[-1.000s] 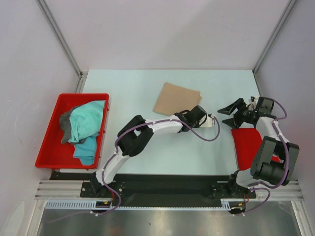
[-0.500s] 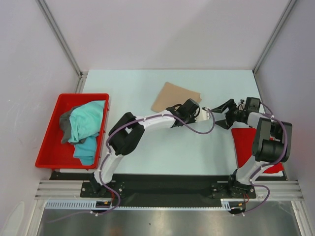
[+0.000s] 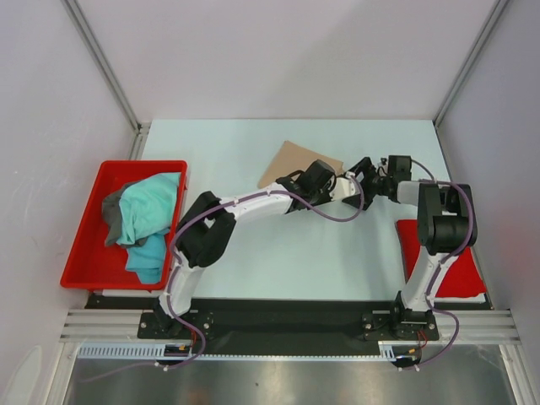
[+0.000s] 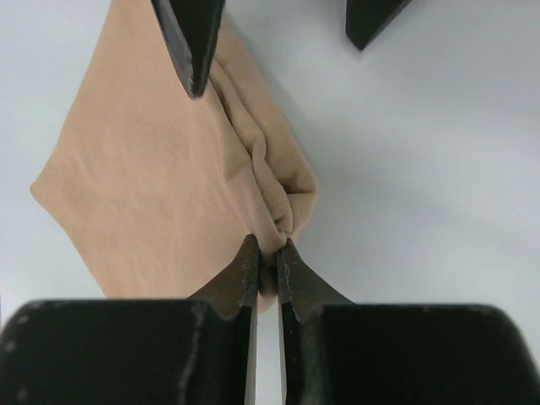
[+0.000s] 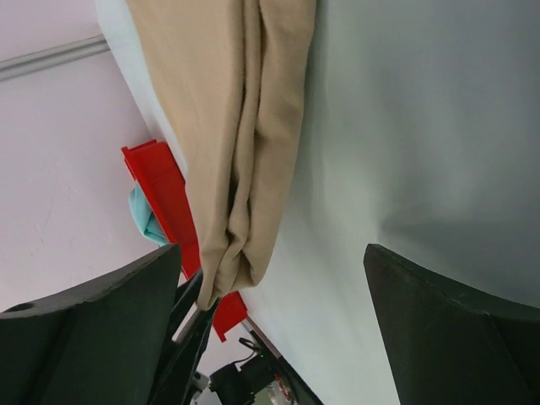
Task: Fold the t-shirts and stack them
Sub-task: Neatly place the folded tshirt to the corner
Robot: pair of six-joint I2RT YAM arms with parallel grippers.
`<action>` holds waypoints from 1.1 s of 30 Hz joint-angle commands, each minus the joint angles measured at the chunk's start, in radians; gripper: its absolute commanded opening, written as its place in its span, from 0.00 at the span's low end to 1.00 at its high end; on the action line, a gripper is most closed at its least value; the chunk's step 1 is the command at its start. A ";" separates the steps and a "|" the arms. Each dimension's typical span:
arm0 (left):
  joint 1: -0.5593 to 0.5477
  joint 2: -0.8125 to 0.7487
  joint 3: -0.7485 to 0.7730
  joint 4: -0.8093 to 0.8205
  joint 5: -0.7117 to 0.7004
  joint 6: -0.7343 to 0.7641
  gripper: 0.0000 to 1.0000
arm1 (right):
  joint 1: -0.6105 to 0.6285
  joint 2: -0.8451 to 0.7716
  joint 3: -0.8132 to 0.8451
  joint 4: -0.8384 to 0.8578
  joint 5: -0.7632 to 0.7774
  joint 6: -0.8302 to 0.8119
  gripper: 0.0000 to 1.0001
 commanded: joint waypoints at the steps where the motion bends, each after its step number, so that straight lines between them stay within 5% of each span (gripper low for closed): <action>1: 0.008 -0.077 -0.003 -0.001 0.031 -0.020 0.00 | 0.033 0.042 0.059 0.073 0.052 0.059 0.96; 11: 0.009 -0.103 -0.021 -0.001 0.054 -0.031 0.00 | 0.119 0.203 0.222 0.074 0.146 0.185 0.77; 23: 0.008 -0.153 -0.061 -0.016 0.092 -0.063 0.00 | 0.138 0.313 0.362 -0.031 0.267 0.140 0.66; 28: 0.006 -0.168 -0.090 -0.016 0.104 -0.074 0.00 | 0.145 0.303 0.346 -0.009 0.289 0.123 0.45; 31: 0.008 -0.173 -0.096 -0.025 0.112 -0.083 0.00 | 0.144 0.278 0.348 -0.034 0.316 0.073 0.25; 32: 0.008 -0.174 -0.090 -0.053 0.112 -0.094 0.01 | 0.145 0.267 0.348 -0.046 0.333 0.055 0.11; 33: 0.008 -0.176 -0.075 -0.074 0.112 -0.127 0.08 | 0.145 0.260 0.349 -0.057 0.342 0.035 0.05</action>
